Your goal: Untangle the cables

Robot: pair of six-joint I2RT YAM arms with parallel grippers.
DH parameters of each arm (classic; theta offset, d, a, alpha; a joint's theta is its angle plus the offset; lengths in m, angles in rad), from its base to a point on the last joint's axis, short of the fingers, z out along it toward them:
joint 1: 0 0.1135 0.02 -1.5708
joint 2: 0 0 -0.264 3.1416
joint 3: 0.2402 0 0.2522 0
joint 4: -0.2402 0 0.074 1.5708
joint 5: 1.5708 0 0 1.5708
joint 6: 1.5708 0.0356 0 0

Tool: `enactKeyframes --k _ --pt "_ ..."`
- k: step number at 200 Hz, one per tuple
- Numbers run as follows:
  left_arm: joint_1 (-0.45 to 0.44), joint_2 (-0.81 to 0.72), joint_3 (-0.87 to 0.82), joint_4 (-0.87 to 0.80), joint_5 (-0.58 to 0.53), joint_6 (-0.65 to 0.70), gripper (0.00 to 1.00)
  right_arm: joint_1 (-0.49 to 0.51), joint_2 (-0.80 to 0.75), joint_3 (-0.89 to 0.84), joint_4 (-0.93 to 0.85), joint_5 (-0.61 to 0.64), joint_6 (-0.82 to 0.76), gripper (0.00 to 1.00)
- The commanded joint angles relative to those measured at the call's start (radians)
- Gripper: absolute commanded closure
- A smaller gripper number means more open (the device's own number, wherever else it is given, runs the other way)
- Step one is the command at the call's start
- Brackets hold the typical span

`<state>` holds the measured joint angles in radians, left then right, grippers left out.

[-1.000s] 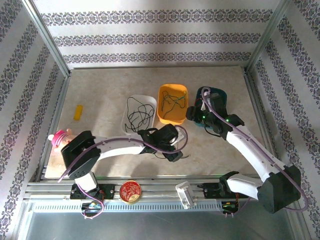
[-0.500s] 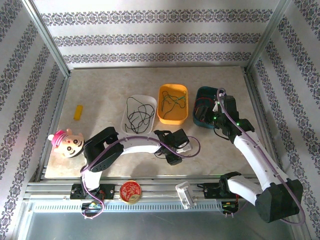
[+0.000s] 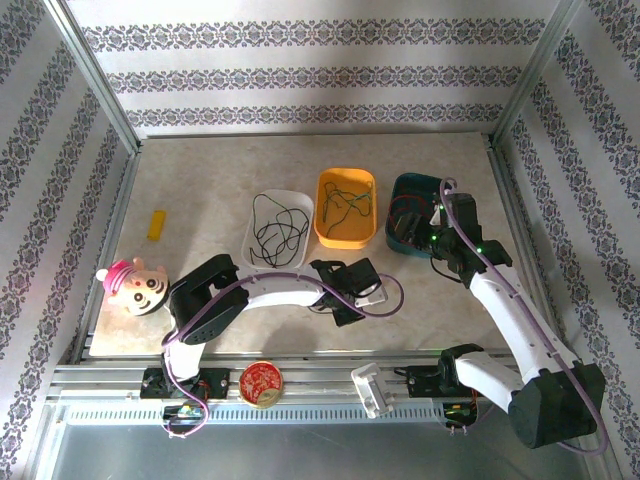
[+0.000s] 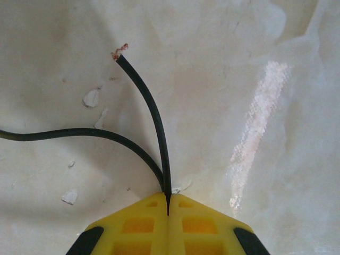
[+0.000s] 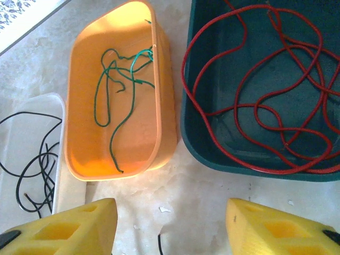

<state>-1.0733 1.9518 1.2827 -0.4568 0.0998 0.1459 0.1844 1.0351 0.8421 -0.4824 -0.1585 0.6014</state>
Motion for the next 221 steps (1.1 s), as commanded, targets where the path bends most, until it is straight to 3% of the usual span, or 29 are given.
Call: enactKeyframes --k 1,56,108,160,221 --pt "0.006 -0.092 0.03 0.026 -0.024 -0.017 1.0 -0.016 -0.024 0.0 -0.022 0.012 0.012 0.44" --pt "0.057 -0.351 -0.047 0.241 -0.015 -0.126 1.0 -0.032 -0.027 -0.006 -0.03 0.015 0.005 0.44" --pt "0.247 -0.525 -0.145 0.389 -0.01 -0.299 1.0 -0.033 -0.014 0.003 -0.027 0.0 0.001 0.44" --pt "0.46 -0.455 -0.214 0.437 -0.01 -0.438 1.0 -0.033 -0.014 0.003 -0.03 -0.022 -0.001 0.44" --pt "0.526 -0.28 -0.202 0.427 -0.025 -0.53 1.0 -0.033 -0.02 0.005 -0.068 -0.032 -0.027 0.44"
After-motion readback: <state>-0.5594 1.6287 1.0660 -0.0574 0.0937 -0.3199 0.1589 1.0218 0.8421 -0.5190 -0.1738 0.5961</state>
